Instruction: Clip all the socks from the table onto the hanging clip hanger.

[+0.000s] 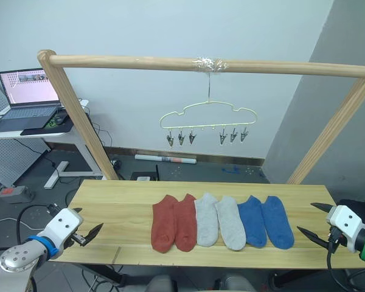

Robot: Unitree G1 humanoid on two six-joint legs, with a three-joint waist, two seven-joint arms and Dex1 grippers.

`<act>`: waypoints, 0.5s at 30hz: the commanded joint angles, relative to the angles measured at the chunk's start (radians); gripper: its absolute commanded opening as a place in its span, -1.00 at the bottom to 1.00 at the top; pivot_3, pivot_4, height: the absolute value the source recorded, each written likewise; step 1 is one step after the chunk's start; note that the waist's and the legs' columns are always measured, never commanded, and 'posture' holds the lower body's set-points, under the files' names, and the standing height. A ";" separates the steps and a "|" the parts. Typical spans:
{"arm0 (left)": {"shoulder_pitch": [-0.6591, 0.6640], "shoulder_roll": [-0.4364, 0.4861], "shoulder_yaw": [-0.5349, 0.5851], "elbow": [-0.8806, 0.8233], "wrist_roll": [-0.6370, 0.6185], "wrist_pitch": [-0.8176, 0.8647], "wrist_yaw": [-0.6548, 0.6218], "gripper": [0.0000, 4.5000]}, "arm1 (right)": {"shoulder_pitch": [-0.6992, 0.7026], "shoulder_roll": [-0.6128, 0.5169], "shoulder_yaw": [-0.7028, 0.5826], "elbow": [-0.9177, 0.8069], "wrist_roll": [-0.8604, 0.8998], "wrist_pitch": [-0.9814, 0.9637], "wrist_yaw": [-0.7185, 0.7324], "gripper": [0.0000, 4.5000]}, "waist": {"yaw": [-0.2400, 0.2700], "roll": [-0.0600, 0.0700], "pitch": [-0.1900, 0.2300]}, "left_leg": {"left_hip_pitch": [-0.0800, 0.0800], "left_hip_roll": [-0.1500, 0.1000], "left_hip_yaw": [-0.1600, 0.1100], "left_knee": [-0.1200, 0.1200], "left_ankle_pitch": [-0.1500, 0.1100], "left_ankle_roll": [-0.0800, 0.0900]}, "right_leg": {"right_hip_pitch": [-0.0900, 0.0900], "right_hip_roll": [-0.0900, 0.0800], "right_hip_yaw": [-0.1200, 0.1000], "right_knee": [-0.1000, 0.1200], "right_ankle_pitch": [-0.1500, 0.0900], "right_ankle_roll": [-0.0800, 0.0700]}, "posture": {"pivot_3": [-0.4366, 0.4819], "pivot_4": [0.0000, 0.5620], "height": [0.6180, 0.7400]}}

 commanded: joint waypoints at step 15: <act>-0.109 0.002 0.063 0.234 -0.074 -0.238 -0.057 0.99 | -0.026 -0.009 -0.042 0.074 0.000 -0.079 -0.022 1.00 | -0.001 0.000 0.000 | 0.003 0.000 0.000 0.000 0.000 0.000 | 0.003 0.000 0.000 0.000 -0.003 -0.005 | -0.02 -0.98 1.00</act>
